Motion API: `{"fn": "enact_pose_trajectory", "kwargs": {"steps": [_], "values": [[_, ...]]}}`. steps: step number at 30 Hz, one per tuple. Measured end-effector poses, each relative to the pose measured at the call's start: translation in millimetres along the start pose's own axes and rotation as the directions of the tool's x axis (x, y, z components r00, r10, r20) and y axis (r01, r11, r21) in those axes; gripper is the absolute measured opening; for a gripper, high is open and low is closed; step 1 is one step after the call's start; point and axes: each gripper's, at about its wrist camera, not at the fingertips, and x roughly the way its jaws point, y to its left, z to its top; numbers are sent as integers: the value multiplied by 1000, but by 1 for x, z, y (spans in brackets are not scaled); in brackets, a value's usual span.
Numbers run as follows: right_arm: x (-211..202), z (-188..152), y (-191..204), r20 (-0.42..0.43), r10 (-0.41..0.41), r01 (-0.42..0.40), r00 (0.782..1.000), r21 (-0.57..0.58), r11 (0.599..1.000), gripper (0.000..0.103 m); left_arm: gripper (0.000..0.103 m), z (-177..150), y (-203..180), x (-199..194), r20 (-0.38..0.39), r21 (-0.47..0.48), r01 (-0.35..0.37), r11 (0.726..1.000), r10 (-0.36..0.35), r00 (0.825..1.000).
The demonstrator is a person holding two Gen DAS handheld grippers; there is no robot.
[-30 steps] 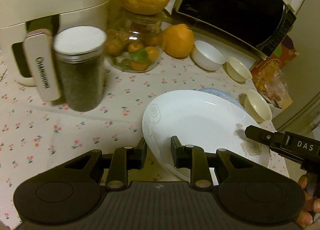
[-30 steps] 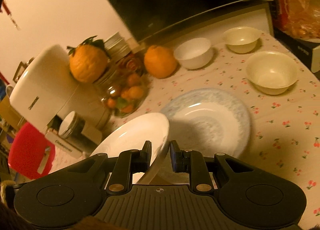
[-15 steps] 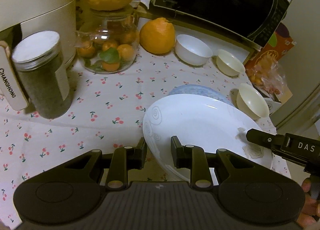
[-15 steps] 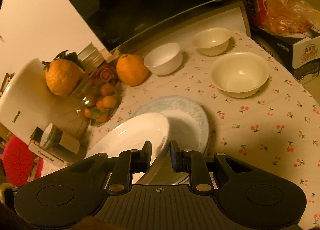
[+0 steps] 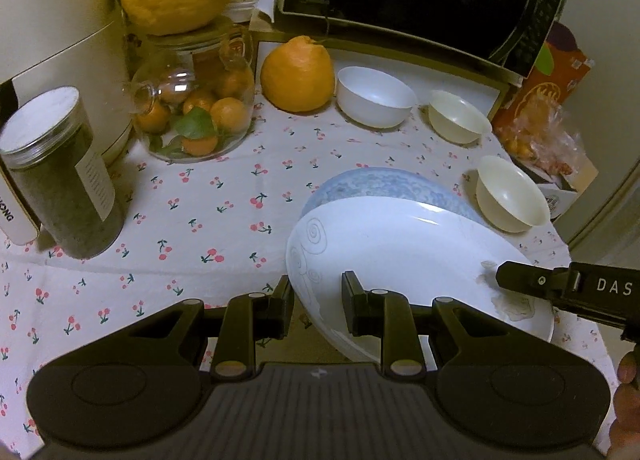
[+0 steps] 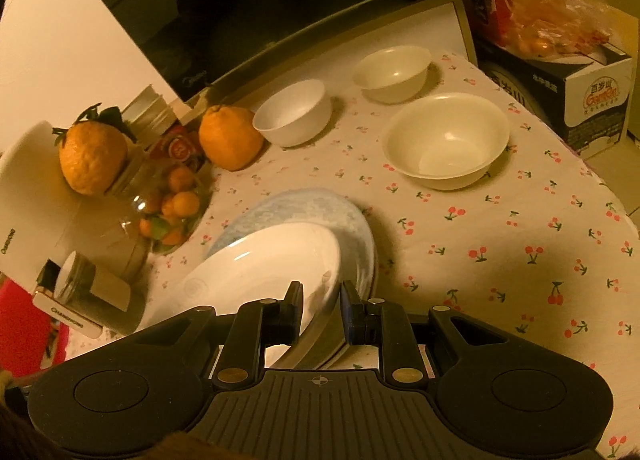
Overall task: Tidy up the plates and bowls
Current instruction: 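Lift the white plate with both grippers and carry it over the plate stack, then lower the white plate onto the blue-patterned plate stack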
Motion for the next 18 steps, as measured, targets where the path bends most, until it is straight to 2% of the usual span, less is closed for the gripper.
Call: {"fn": "enact_pose_trajectory", "kwargs": {"steps": [14,18], "values": [[4,1,-3,-9,-27,27,1000,1,1000,20,23,-2,-9,8,7,42,-33,999,33,999],[6,-1,2,-17,-69,69,997,-40,997,20,23,-4,-12,9,9,63,-43,997,42,999]]}}
